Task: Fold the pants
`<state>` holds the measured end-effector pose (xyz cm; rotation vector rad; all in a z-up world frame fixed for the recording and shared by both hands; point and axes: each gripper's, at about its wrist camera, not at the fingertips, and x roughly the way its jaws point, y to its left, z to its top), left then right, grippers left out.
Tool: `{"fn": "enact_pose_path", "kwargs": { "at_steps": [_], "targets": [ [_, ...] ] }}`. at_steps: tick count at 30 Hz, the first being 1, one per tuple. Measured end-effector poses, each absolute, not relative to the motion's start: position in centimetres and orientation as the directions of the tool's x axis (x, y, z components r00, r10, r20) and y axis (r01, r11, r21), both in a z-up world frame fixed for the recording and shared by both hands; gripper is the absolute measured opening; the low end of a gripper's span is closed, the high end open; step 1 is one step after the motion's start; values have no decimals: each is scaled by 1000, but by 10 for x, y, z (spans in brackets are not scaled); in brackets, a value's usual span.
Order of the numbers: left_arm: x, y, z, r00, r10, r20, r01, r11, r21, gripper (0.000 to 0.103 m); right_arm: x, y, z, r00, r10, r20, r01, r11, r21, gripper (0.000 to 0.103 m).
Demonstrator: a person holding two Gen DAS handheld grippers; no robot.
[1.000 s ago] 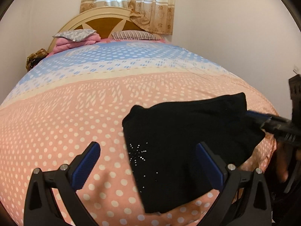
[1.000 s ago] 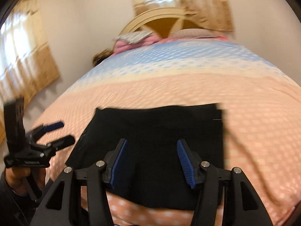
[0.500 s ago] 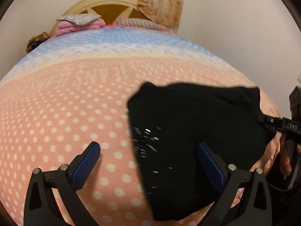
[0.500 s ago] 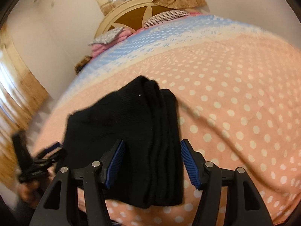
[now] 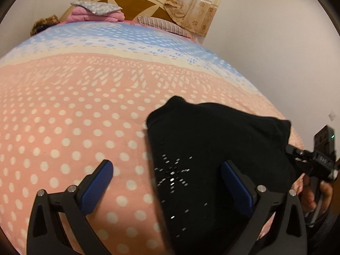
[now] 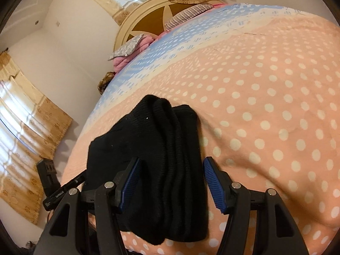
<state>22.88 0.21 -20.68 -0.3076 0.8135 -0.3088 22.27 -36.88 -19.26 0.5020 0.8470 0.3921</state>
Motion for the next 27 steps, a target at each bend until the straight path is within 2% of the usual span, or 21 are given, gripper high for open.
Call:
{"fn": "enact_pose_path", "kwargs": {
  "at_steps": [2,5,6,9,15,16,17,19,20,21,23,27],
  "targets": [
    [237,-3,-208,619,-449,-644,182,880,-438,103,226,-365,-197,605,526,-598,-124,804,582,62],
    [243,-13,-208,603,-454,-656,194,881,-431,103,230,-364,-197,606,539,-585,-135,794,592,60],
    [245,-14,-209,593,-466,-656,199,875,-442,103,229,-366,-197,603,553,-575,-139,783,607,53],
    [247,-8,-209,582,-495,-645,197,855,-479,99,227,-372,-202,571,624,-534,-168,725,668,45],
    [250,-4,-212,569,-535,-624,211,829,-519,76,239,-374,-214,550,655,-519,-141,685,715,39],
    [251,-7,-212,568,-538,-623,213,827,-521,68,239,-374,-214,554,656,-513,-140,681,719,39],
    [251,-7,-212,561,-553,-616,221,817,-532,50,237,-374,-212,558,657,-507,-144,678,720,36],
    [251,-6,-211,556,-575,-600,223,799,-559,40,232,-372,-209,561,658,-502,-159,680,716,34],
    [249,-5,-209,562,-573,-596,229,801,-554,27,230,-371,-207,562,660,-499,-164,680,714,33],
    [246,-4,-205,574,-564,-593,238,808,-538,21,228,-370,-204,563,662,-494,-175,680,712,33],
    [242,2,-201,585,-567,-580,239,804,-544,14,224,-366,-195,572,665,-480,-205,683,702,32],
    [235,13,-189,598,-587,-546,263,787,-558,11,217,-353,-174,587,661,-468,-259,701,665,31]
  ]
}}
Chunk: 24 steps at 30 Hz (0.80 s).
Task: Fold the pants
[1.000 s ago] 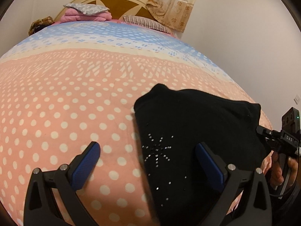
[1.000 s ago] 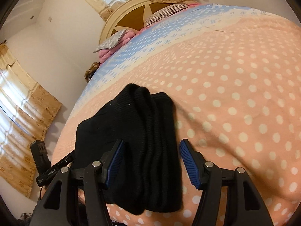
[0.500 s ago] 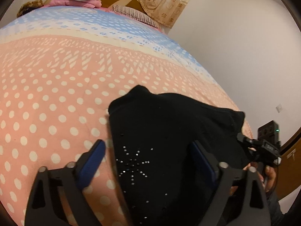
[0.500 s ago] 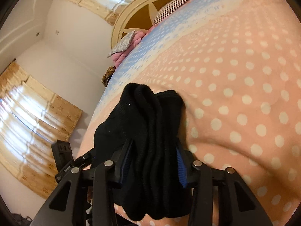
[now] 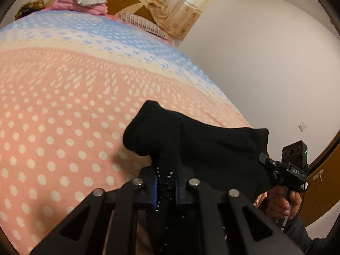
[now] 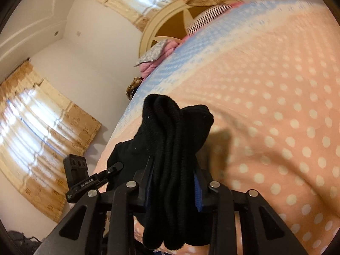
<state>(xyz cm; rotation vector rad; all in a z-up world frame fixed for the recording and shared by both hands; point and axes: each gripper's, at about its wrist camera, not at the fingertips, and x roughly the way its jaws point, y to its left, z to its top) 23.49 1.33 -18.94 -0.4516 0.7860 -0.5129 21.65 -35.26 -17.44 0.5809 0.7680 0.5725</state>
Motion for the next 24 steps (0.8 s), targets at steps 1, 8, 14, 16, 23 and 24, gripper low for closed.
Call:
{"fn": "enact_pose_path", "kwargs": {
  "at_steps": [1,8,14,16,23,24],
  "targets": [
    [233,16,-186,602,-591,-537,266,783,-563,11,216,-349,-170,589,660,-467,-269,704,657,31],
    [223,53,-161,665,-552,-502,253,800,-544,11,240,-311,-150,554,677,-484,-323,711,625,31],
    [216,116,-147,745,-442,-500,168,849,-500,11,290,-231,-132,493,709,-504,-415,701,580,31],
    [215,138,-147,767,-395,-506,128,867,-482,11,311,-194,-129,460,720,-519,-448,693,564,31],
    [215,214,-155,812,-229,-537,-27,904,-427,11,369,-74,-134,347,748,-566,-531,654,539,31],
    [214,225,-158,816,-199,-543,-53,909,-414,11,374,-61,-137,332,749,-573,-535,650,539,31]
  ]
}}
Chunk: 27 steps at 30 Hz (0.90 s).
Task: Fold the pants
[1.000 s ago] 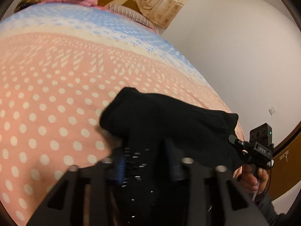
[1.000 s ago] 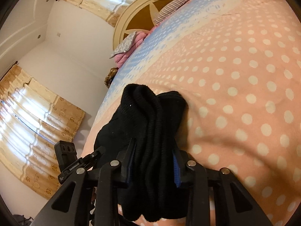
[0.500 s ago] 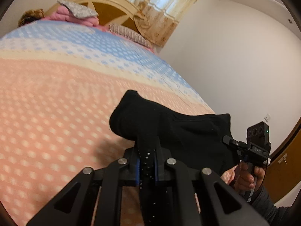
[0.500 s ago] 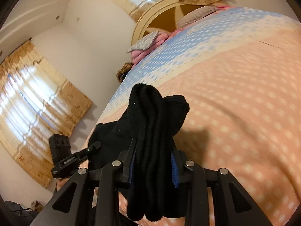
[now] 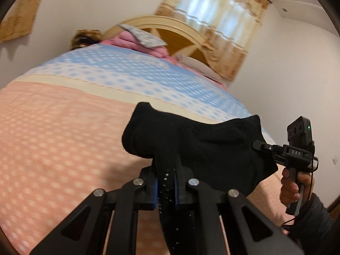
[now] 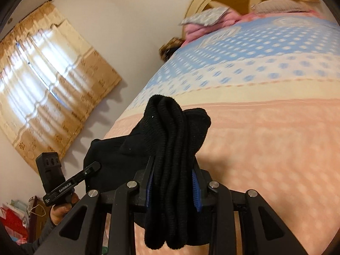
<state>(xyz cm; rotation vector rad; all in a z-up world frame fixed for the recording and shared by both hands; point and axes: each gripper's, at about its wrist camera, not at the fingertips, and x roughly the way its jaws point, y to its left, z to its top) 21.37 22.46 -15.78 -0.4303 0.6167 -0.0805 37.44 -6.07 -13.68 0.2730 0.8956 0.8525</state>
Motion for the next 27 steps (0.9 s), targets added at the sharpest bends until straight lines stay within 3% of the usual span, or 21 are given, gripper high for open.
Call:
{"fn": "enact_pose_path", "kwargs": {
  "at_steps": [5,13,27],
  "targets": [
    [209,252,-174,809,-131,-573,-125,914,-386,11,392,-4,-155,284,729,-622,-568,651,504,30],
    [219,270,-210,771,-127,-623,-155,913,-378,11,415,15,-188,253,680,-688,-532,692,488,30],
    [219,256,-214,745,13,-667,-187,964,-190,38,425,19,-206,265,632,-729,-500,736,456,31]
  ]
}}
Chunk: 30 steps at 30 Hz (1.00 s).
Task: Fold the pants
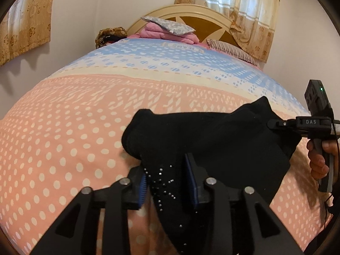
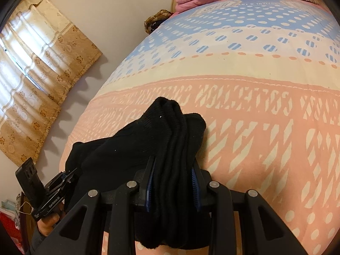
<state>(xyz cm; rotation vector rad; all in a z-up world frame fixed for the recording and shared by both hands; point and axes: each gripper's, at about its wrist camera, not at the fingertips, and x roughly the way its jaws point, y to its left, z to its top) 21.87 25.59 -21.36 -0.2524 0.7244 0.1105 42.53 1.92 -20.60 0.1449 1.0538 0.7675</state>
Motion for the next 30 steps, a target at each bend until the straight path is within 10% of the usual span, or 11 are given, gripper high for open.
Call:
{"fn": "enact_pose_path", "kwargs": {
  "at_steps": [7,30],
  "targets": [
    [206,258,-213,738,78,-670,-229,963,-140,76,431,12,-210,280,611,-740,-473,759,448,51],
    [97,229,-96,900,130,-417,-228,954,-194,99,214,-24,-73,762,399,-510,-476,879,-24,70]
  ]
}}
